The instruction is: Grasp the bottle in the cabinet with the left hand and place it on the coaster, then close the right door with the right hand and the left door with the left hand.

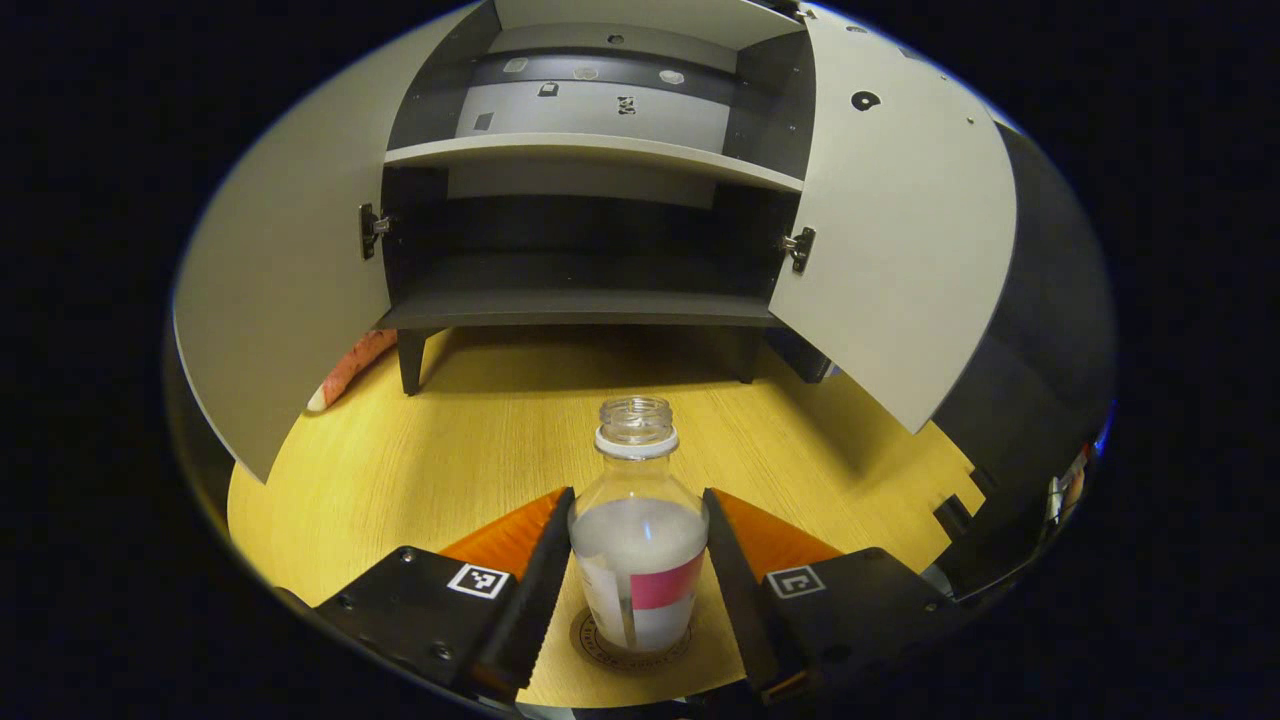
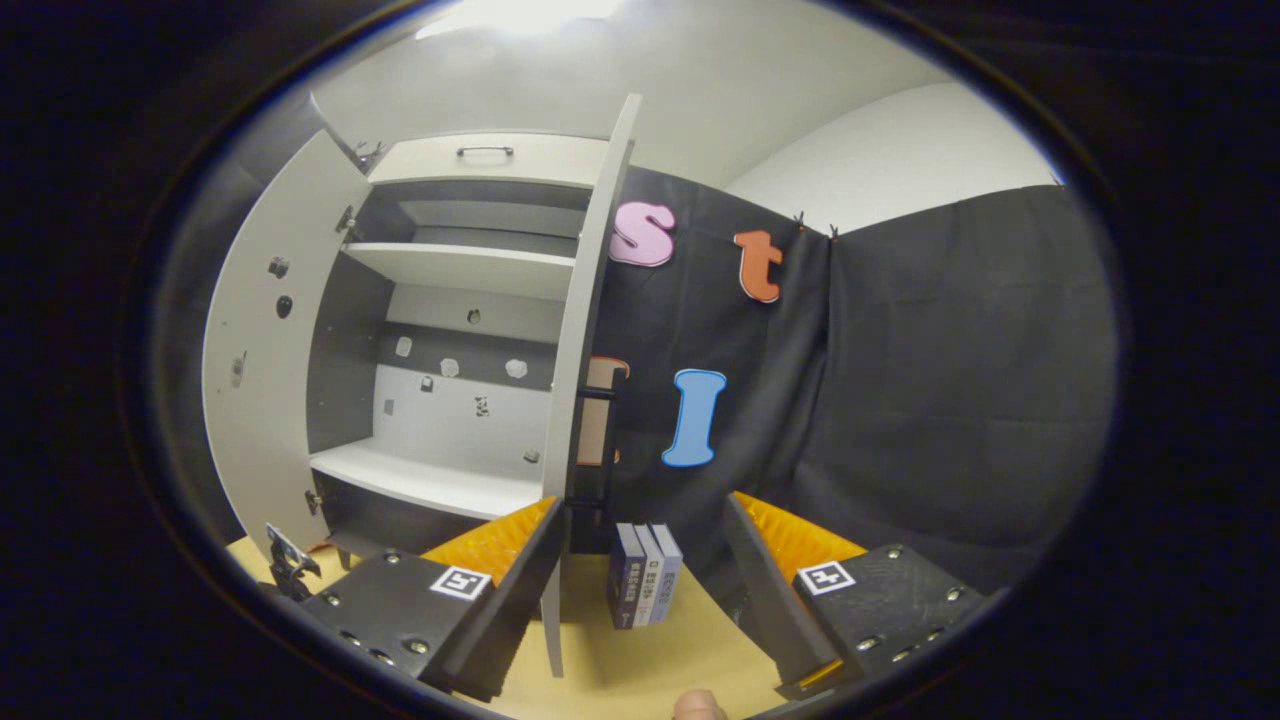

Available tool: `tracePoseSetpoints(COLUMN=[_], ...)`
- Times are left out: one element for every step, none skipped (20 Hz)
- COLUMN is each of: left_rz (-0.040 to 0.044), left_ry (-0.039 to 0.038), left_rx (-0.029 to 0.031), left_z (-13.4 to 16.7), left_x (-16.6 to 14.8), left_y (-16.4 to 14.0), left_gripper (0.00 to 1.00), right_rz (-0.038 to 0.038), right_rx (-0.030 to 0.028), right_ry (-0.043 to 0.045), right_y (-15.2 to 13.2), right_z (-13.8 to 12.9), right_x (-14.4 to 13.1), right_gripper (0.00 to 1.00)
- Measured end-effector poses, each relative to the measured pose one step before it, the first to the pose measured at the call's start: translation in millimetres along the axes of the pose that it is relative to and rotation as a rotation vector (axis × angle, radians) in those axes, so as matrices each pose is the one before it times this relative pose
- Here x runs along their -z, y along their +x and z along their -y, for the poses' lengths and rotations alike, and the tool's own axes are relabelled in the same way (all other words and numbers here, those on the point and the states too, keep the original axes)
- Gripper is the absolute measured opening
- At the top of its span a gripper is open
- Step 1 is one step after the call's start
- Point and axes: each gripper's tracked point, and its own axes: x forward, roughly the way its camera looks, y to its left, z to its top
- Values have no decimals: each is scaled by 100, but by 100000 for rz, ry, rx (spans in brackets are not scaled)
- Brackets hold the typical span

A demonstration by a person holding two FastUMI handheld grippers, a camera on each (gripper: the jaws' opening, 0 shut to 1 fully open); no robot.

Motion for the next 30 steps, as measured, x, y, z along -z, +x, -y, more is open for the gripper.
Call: tracePoseSetpoints(left_rz=[-438,7,13,149,-1876,-1101,293,-276,-341,-761,-230,-297,-750,-360,-406,-63,144,321,1093,1702,2390,2802,2322,79,-353,139,-619,-404,-624,-672], left_ry=[204,-53,-320,-285,-85,510,541,139,-247,8,23,-54,114,370,309,24,21,-302,-750,-830,-797,-483,-87,53,854,1255,1289,1116,798,-52], left_rx=[5,49,18,119,113,-70,-121,302,321,105,283,524,493,184,20,104,-203,-408,-440,-385,-505,-705,-1215,-53,238,688,656,317,500,761], left_z=[-21,27,20,61,42,-73,-155,-28,39,-47,101,175,172,96,83,86,8,-71,-105,-121,-100,-106,-212,109,174,211,208,101,187,336], left_x=[89,84,88,228,629,450,72,114,112,277,110,127,262,129,143,36,48,-55,-117,-343,-394,-662,-384,-23,158,-79,241,110,152,179], left_y=[-123,-120,-191,-467,-423,-187,-159,-81,-112,-132,-50,-94,-67,-45,-26,-27,-39,-13,11,26,44,222,97,11,39,7,-141,-211,-212,-286], left_gripper=[78,78,78,78,78,79,79,79,79,80,80,80,80,80,80,80,80,80,80,82,82,80,80,79,79,79,79,79,79,79], right_rz=[-237,-161,-148,-140,-38,-129,86,-1,-181,-159,-60,83,127,40,6,58,59,56,-21,-36,-113,-91,-27,-14,-52,-185,-168,-129,-216,-199], right_rx=[-105,-170,-454,-552,-645,-595,-497,-469,-469,-709,-610,-407,-352,-500,-438,-454,-207,-284,-128,-194,-255,-71,46,109,-65,-209,-186,-324,-503,-454], right_ry=[-51,137,295,347,236,-17,-116,-150,-30,124,120,45,62,93,83,-44,-191,-197,-154,-60,-117,-223,-328,-310,-187,-130,-105,-50,-104,-243], right_y=[59,79,-10,6,-9,81,20,91,73,36,37,105,123,48,62,-14,53,26,-34,26,-44,-50,3,-52,-13,-23,-13,24,36,32], right_z=[-42,-81,-151,-181,-237,-203,-147,-123,-189,-219,-93,-41,-116,-97,-109,-146,-47,13,23,12,-31,102,48,97,26,2,-13,-44,-156,-102], right_x=[70,178,57,44,62,149,-5,70,99,159,-25,-19,-39,18,-9,95,-58,-32,32,39,25,61,-76,2,-11,16,8,36,73,103], right_gripper=[94,94,94,94,96,96,96,96,95,94,96,96,96,96,96,96,96,96,96,96,96,96,96,96,96,96,96,96,96,96])
